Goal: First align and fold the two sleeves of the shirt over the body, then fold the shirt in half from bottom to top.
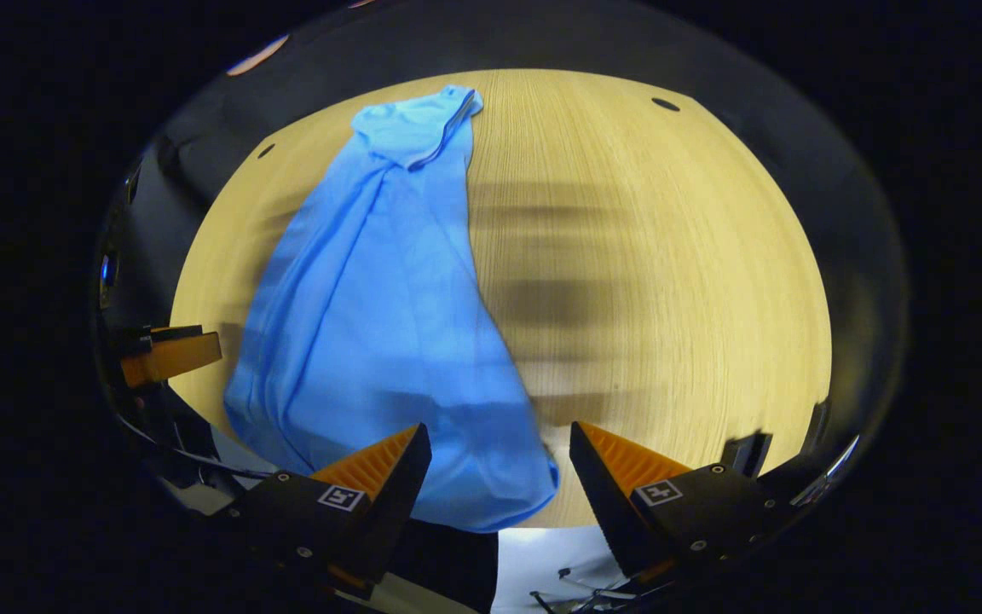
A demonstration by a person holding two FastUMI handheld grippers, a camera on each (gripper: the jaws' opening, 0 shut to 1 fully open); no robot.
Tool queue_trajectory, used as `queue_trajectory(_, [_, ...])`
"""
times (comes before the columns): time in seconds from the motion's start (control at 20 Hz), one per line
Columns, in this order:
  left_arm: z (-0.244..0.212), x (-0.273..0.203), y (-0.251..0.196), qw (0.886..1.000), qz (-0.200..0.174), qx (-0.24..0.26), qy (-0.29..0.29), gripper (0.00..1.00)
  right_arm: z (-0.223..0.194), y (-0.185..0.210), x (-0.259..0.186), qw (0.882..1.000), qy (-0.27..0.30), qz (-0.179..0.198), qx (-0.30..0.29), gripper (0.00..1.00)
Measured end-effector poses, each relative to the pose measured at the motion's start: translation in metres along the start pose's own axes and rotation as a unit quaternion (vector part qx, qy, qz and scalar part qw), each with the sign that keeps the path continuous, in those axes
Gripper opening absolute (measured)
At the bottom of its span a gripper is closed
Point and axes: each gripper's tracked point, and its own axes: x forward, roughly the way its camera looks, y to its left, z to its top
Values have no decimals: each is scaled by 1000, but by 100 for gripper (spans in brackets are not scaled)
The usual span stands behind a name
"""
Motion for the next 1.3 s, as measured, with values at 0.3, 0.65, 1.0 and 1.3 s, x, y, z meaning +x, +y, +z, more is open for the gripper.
queue_trajectory(0.3, [-56, 13, 1, 999, 12, -13, 48, 100, -27, 4, 12, 1000, 23, -16, 1, 99])
queue_trajectory(0.65, [-81, 26, 10, 995, 48, -27, 77, 100, -45, 10, 24, 998, 38, -45, -17, 99])
queue_trajectory(1.0, [-82, 30, 10, 995, 62, 9, 78, 98, -46, 10, 26, 996, 67, -54, -27, 98])
queue_trajectory(1.3, [-82, 31, 9, 995, 64, 1, 81, 98, -45, 5, 25, 998, 37, -59, -4, 77])
